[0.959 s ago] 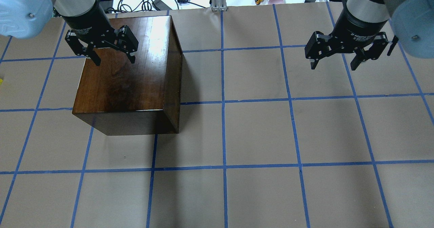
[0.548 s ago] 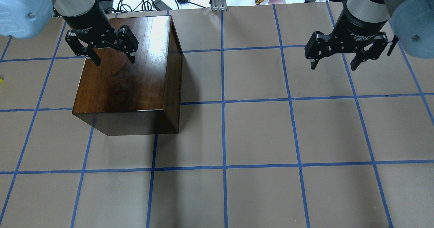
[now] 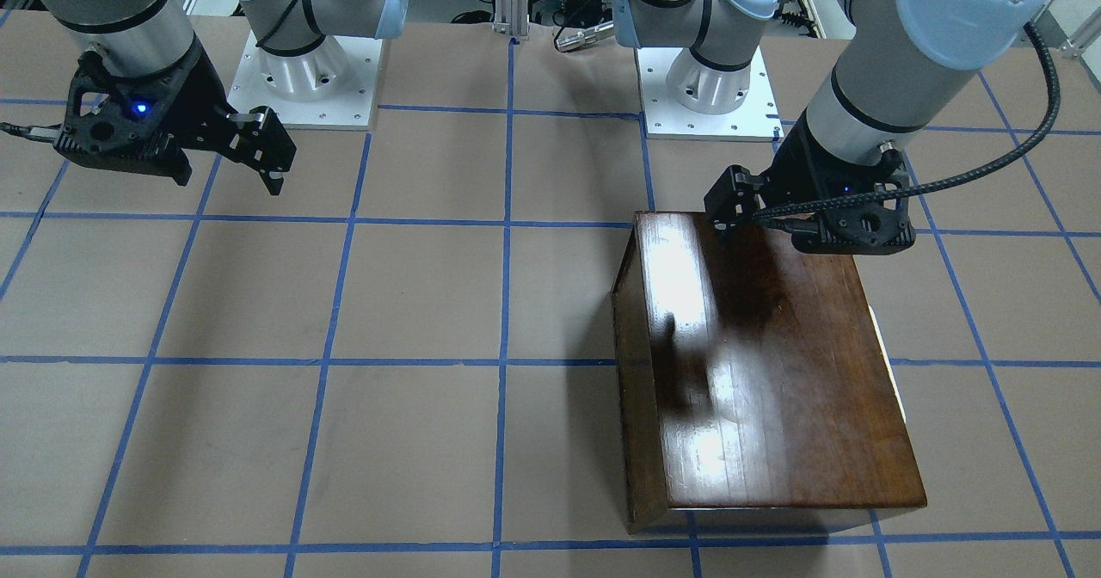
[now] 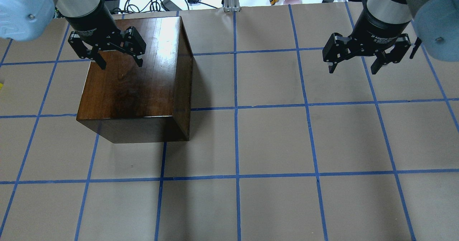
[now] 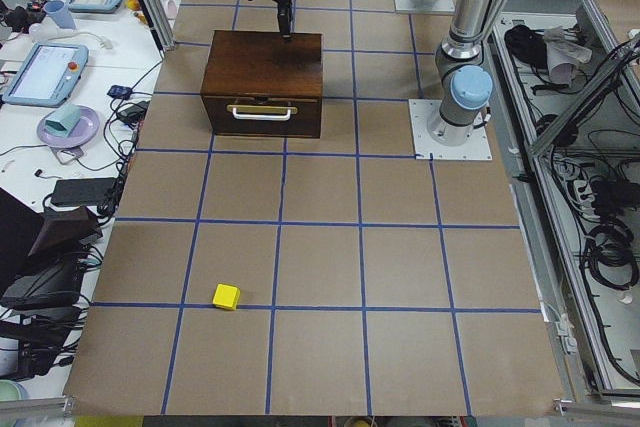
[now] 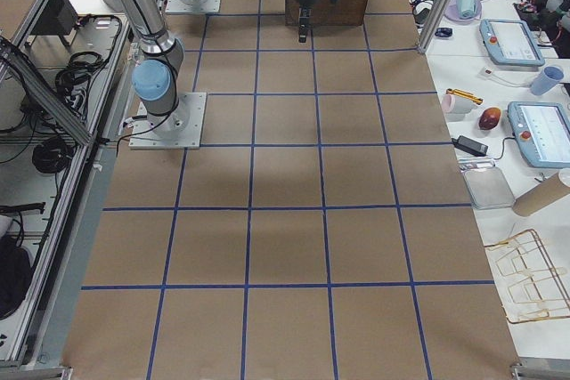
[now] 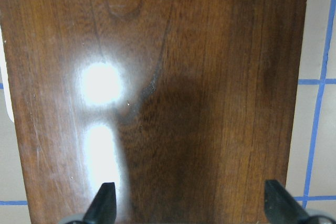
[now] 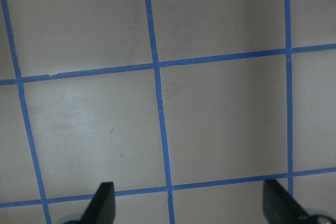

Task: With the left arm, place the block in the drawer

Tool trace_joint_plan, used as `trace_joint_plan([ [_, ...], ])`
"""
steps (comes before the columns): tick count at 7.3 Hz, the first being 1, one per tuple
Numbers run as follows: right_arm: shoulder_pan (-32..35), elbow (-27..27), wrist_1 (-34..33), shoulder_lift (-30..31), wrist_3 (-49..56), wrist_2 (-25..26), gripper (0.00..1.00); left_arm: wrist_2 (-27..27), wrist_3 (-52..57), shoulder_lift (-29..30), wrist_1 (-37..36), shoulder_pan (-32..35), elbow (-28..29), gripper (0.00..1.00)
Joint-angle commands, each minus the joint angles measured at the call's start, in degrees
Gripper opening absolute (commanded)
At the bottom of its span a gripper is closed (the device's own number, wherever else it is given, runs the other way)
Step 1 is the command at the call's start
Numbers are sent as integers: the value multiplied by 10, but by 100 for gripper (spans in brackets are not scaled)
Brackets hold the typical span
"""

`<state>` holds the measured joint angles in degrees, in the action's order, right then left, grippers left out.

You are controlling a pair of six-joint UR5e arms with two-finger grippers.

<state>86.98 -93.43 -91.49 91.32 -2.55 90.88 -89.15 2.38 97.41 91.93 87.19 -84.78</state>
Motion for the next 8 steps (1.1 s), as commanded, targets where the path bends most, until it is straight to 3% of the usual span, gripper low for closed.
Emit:
trace_joint_plan([
  [1,0,0,0,0,0,0,100,-1,3,-5,1,0,0,100],
  [8,0,0,0,0,0,0,100,1,3,-9,5,0,-1,100],
])
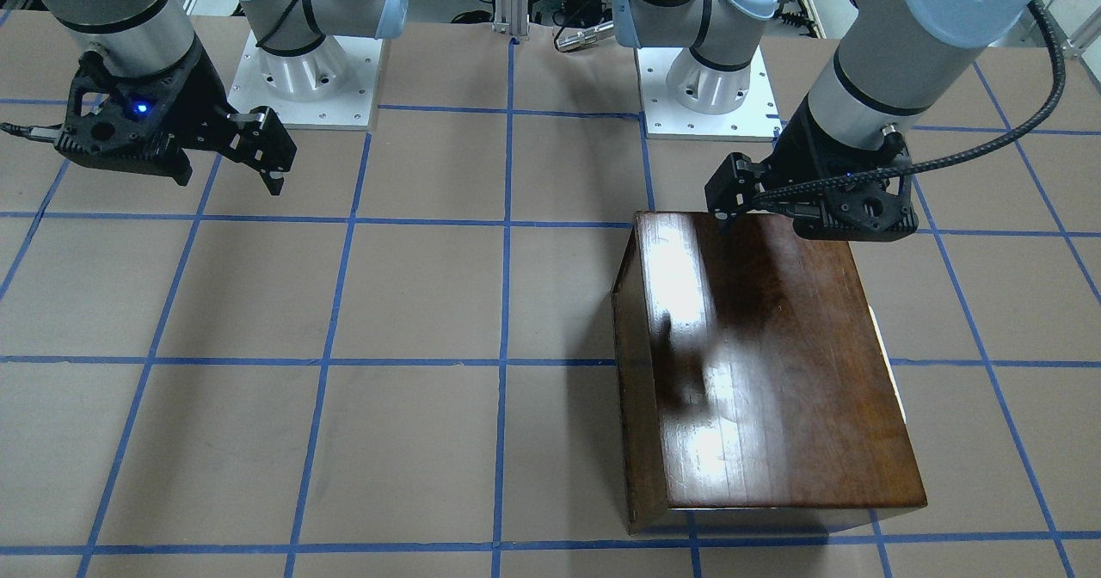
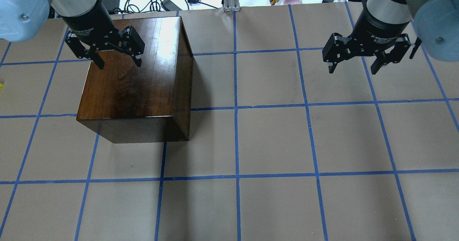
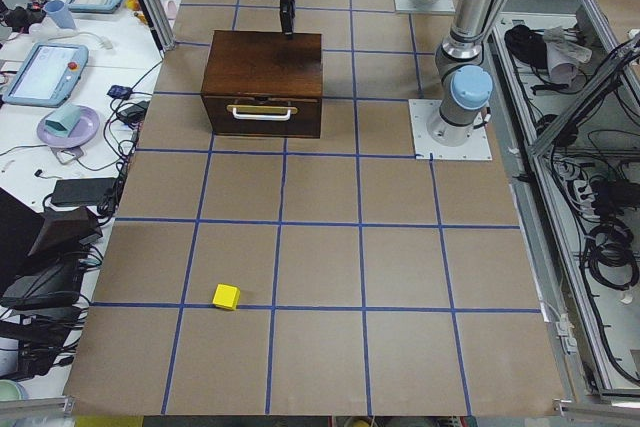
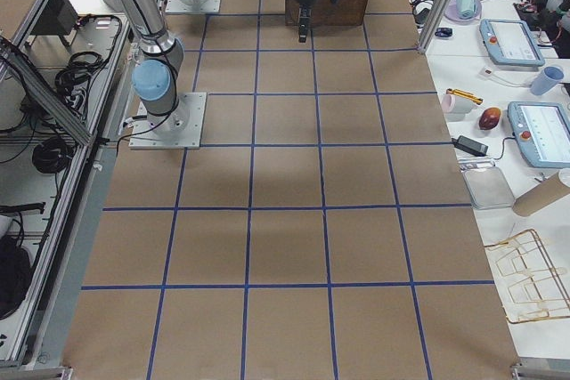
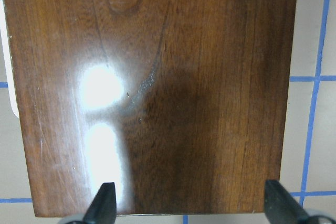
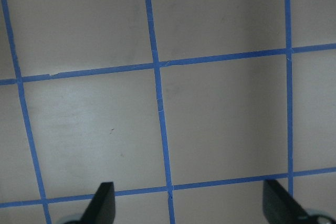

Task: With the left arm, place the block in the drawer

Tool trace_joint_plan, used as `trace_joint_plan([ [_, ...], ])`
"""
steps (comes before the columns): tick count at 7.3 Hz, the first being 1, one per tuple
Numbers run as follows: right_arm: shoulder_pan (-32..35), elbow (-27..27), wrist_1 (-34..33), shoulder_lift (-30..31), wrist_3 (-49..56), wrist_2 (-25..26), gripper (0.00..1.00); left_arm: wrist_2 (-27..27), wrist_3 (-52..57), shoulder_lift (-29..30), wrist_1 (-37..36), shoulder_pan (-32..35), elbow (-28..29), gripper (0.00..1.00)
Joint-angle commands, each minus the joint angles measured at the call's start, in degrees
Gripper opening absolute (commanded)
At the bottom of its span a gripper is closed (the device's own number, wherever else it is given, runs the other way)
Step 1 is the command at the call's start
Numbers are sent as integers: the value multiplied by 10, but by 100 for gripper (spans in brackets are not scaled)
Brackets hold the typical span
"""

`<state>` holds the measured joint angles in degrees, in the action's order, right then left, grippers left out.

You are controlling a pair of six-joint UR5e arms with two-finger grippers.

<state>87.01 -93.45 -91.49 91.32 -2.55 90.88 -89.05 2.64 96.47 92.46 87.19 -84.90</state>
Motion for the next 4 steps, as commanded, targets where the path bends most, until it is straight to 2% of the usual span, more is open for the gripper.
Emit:
trace_joint_plan([
  [1,0,0,0,0,0,0,100,0,0,0,-1,0,0,100],
  [4,0,0,0,0,0,0,100,-2,0,2,-1,0,0,100],
])
